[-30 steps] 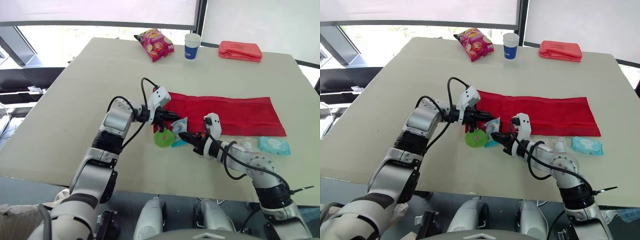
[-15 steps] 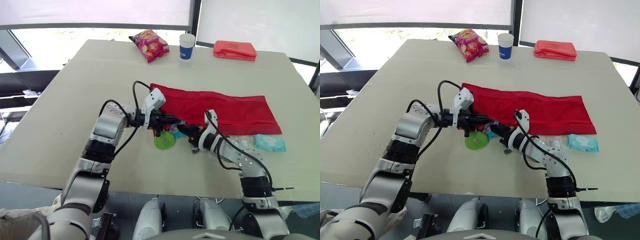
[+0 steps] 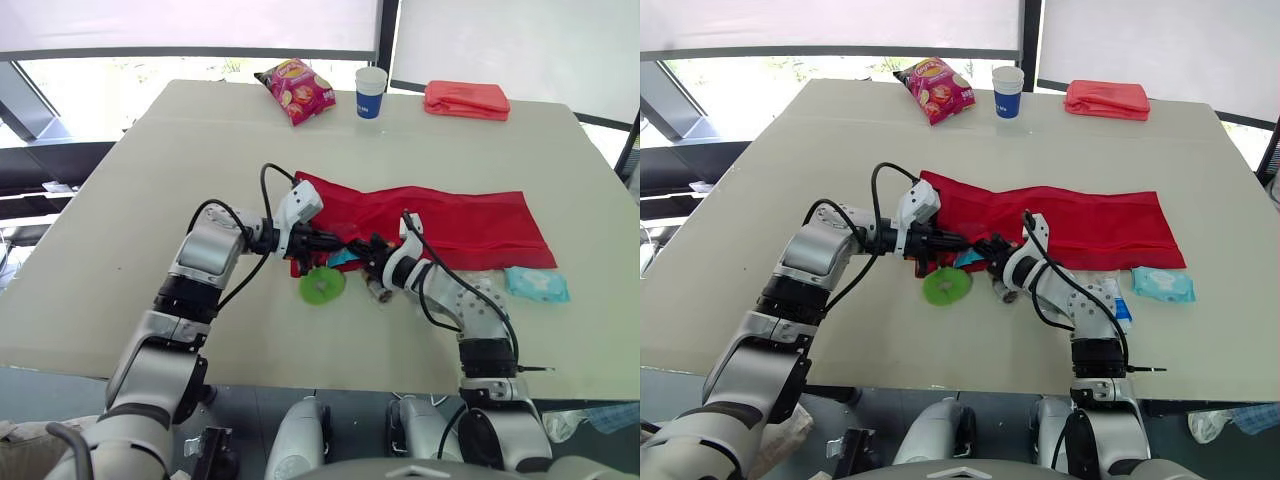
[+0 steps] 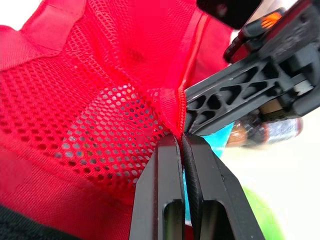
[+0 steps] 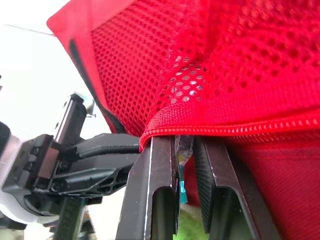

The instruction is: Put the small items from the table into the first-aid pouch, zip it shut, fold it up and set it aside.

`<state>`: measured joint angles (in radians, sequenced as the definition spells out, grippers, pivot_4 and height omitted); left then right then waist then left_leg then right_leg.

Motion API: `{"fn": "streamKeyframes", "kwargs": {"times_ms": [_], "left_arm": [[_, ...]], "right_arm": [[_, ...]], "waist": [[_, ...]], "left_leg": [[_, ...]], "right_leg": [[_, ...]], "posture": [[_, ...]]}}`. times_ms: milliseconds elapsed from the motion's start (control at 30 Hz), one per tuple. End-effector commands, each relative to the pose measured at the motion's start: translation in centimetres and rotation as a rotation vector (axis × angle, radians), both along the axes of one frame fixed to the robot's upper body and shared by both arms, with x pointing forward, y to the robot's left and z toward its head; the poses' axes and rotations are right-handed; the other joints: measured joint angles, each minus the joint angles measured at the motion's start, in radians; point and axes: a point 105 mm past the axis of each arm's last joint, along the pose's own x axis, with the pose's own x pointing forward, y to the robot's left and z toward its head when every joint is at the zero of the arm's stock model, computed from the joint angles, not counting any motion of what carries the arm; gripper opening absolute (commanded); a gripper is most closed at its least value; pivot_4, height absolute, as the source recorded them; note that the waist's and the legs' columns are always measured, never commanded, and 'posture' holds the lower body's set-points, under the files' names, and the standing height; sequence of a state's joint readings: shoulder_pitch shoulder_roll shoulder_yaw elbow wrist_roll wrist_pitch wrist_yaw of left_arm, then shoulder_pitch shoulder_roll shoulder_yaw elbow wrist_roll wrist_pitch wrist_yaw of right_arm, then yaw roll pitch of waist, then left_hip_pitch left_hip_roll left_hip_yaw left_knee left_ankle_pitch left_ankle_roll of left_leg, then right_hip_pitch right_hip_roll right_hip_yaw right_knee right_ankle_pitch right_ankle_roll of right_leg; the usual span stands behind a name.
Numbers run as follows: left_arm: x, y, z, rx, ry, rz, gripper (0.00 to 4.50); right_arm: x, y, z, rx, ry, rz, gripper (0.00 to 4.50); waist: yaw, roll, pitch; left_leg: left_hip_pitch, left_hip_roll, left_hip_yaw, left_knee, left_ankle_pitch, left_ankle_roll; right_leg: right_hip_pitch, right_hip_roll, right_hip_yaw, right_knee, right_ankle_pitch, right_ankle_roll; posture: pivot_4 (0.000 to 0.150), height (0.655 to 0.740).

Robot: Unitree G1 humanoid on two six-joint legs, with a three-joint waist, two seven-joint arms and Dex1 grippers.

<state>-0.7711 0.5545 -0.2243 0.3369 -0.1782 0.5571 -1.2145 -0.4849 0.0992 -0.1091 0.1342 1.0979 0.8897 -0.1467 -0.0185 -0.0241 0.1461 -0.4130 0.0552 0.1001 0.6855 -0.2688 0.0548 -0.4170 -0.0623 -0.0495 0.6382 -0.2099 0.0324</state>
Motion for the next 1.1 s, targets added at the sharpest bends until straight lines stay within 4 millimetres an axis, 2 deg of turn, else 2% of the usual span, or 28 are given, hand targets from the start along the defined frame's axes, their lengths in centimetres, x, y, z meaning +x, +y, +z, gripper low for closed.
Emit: {"fn": "streamKeyframes", "kwargs": {"times_ms": [33, 67, 133, 167, 233, 333, 367, 400, 433, 500, 600, 700, 867, 967, 1100], "left_arm": [[0.4, 0.4, -0.3, 0.031, -0.011, -0.006, 0.00], [0.6, 0.4, -0.3, 0.034, -0.020, -0.009, 0.00], [0.7, 0.2, -0.2, 0.029, -0.024, -0.011, 0.00], [0.8, 0.1, -0.3, 0.028, -0.024, -0.013, 0.00], [0.9, 0.0, -0.4, 0.028, -0.025, -0.016, 0.00], [0.9, -0.2, -0.4, 0.021, -0.025, -0.023, 0.00], [0.9, -0.4, -0.3, 0.018, -0.026, -0.025, 0.00], [0.9, -0.4, -0.2, 0.016, -0.027, -0.027, 0.00], [0.9, -0.5, -0.2, 0.014, -0.027, -0.027, 0.00], [1.0, -0.5, 0.0, 0.010, -0.028, -0.028, 0.00], [1.0, -0.6, 0.1, 0.005, -0.027, -0.030, 0.00], [1.0, -0.7, 0.3, -0.003, -0.028, -0.031, 0.00], [0.9, -0.7, 0.5, -0.016, -0.028, -0.027, 0.00], [0.8, -0.8, 0.6, -0.027, -0.024, -0.031, 0.00], [0.3, -1.1, 0.3, -0.027, -0.014, -0.046, 0.00]], "right_arm": [[0.6, -2.6, 0.6, -0.115, -0.147, -0.056, 1.72], [0.5, -3.4, 0.3, -0.184, -0.186, -0.059, 2.41], [-0.4, -4.5, 0.6, -0.261, -0.270, -0.027, 2.95], [-1.0, -4.7, 1.0, -0.305, -0.317, 0.006, 3.36], [-2.0, -4.9, 1.6, -0.383, -0.398, 0.057, 3.36], [-2.7, -5.5, 3.4, -0.373, -0.510, 0.050, 3.36], [-3.2, -5.6, 3.8, -0.430, -0.574, 0.078, 2.95], [-3.6, -5.4, 4.1, -0.485, -0.631, 0.118, 2.88], [-3.9, -5.3, 4.2, -0.522, -0.669, 0.148, 2.58], [-3.8, -3.9, 4.1, -0.609, -0.739, 0.222, 1.68], [-3.0, -2.7, 3.0, -0.737, -0.790, 0.298, 0.09], [-2.2, -2.1, 1.0, -0.875, -0.810, 0.374, 0.09], [-1.6, -1.5, -0.6, -0.997, -0.828, 0.445, 0.09], [-1.4, -0.9, -0.7, -1.016, -0.851, 0.454, 0.09], [-0.8, 1.2, -0.2, -0.961, -0.879, 0.443, 0.09]], "waist": [[0.005, 0.000, 0.000], [0.005, 0.000, 0.000], [0.007, 0.001, -0.001], [0.007, 0.001, -0.001], [0.005, 0.001, -0.001], [0.003, 0.001, -0.001], [0.002, 0.001, -0.001], [0.004, 0.002, 0.000], [0.004, 0.002, 0.000], [0.005, 0.002, 0.000], [0.002, 0.002, 0.000], [0.006, 0.002, 0.000], [0.006, 0.001, 0.000], [0.006, 0.001, 0.000], [0.003, 0.001, 0.000]], "left_leg": [[0.000, 0.000, 0.000, 0.000, 0.000, 0.000], [0.000, -0.001, 0.000, 0.000, 0.000, 0.000], [-0.001, -0.001, 0.000, 0.000, 0.000, 0.000], [-0.001, -0.002, 0.000, 0.000, 0.000, 0.000], [-0.002, -0.002, 0.001, 0.000, 0.000, 0.000], [-0.002, -0.002, 0.001, -0.001, 0.000, 0.001], [-0.001, -0.001, 0.001, -0.001, -0.001, 0.002], [-0.001, 0.000, 0.001, -0.001, -0.001, 0.002], [-0.001, 0.000, 0.001, -0.001, -0.001, 0.002], [-0.001, 0.000, 0.001, -0.001, -0.001, 0.002], [-0.001, 0.000, 0.003, 0.000, -0.001, 0.002], [-0.001, 0.000, 0.003, 0.000, -0.001, 0.002], [-0.003, -0.001, 0.004, 0.000, 0.001, -0.001], [-0.003, -0.001, 0.004, 0.000, 0.001, -0.001], [-0.002, -0.001, 0.005, 0.000, 0.001, -0.001]], "right_leg": [[0.000, 0.000, 0.000, 0.000, 0.000, 0.000], [0.000, 0.000, 0.000, -0.001, 0.000, 0.000], [0.000, -0.001, 0.001, -0.001, 0.000, 0.000], [0.000, -0.001, 0.002, -0.002, 0.000, 0.000], [0.000, 0.000, 0.003, -0.002, 0.000, 0.000], [-0.001, 0.000, 0.004, -0.003, 0.000, 0.000], [-0.001, 0.002, 0.004, -0.003, 0.000, 0.000], [-0.001, 0.003, 0.004, -0.003, 0.000, 0.000], [-0.001, 0.003, 0.004, -0.003, 0.000, 0.000], [-0.001, 0.003, 0.005, -0.003, -0.001, 0.000], [-0.002, 0.004, 0.007, -0.003, -0.001, -0.001], [-0.002, 0.004, 0.007, -0.002, -0.001, -0.001], [-0.003, 0.004, 0.009, -0.004, 0.000, 0.000], [-0.003, 0.004, 0.009, -0.004, 0.000, 0.000], [-0.003, 0.006, 0.009, -0.003, 0.000, 0.000]], "posture": [[0.150, 0.7400], [0.150, 0.7400], [0.150, 0.7400], [0.150, 0.7400], [0.150, 0.7400], [0.150, 0.7400], [0.150, 0.7400], [0.150, 0.7400], [0.150, 0.7400], [0.150, 0.7400], [0.150, 0.7400], [0.150, 0.7400], [0.150, 0.7400], [0.150, 0.7400], [0.150, 0.7400]]}}
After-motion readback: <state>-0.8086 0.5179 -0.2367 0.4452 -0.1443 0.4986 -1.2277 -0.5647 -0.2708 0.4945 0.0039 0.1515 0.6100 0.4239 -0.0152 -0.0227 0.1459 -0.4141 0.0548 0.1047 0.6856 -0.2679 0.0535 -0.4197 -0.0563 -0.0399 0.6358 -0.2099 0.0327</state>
